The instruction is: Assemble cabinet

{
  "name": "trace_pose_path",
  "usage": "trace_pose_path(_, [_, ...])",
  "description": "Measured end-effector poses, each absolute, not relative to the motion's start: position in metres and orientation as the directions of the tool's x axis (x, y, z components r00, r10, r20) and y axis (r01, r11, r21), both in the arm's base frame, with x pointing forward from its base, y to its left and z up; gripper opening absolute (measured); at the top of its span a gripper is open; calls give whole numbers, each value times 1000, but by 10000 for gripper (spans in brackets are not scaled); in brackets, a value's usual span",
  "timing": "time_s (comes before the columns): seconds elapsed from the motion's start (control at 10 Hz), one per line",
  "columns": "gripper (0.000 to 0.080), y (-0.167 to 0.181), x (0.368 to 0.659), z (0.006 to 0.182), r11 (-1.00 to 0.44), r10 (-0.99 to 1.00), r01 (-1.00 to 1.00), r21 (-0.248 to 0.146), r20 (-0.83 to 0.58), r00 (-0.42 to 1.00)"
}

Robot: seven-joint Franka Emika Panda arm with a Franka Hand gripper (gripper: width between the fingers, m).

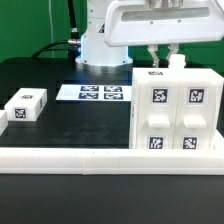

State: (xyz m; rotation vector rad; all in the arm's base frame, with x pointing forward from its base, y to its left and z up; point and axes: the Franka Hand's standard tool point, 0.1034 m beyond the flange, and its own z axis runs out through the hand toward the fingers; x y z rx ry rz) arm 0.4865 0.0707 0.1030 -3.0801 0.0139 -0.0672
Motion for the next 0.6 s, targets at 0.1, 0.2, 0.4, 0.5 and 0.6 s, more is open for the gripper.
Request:
trace_pose_path(0.1, [2,60,476,99,-998,-1,1,-55,37,999])
trace_pose_path(0.2, [2,49,472,99,-999,1,3,-52,37,999])
trace_pose_path(0.4, [2,50,473,99,-999,3,5,-51,37,999])
trace_pose_path(0.5, [2,48,473,99,-999,0,2,-51,36,999])
trace_pose_path(0.6, [2,49,472,98,-999,2,4,-51,36,999])
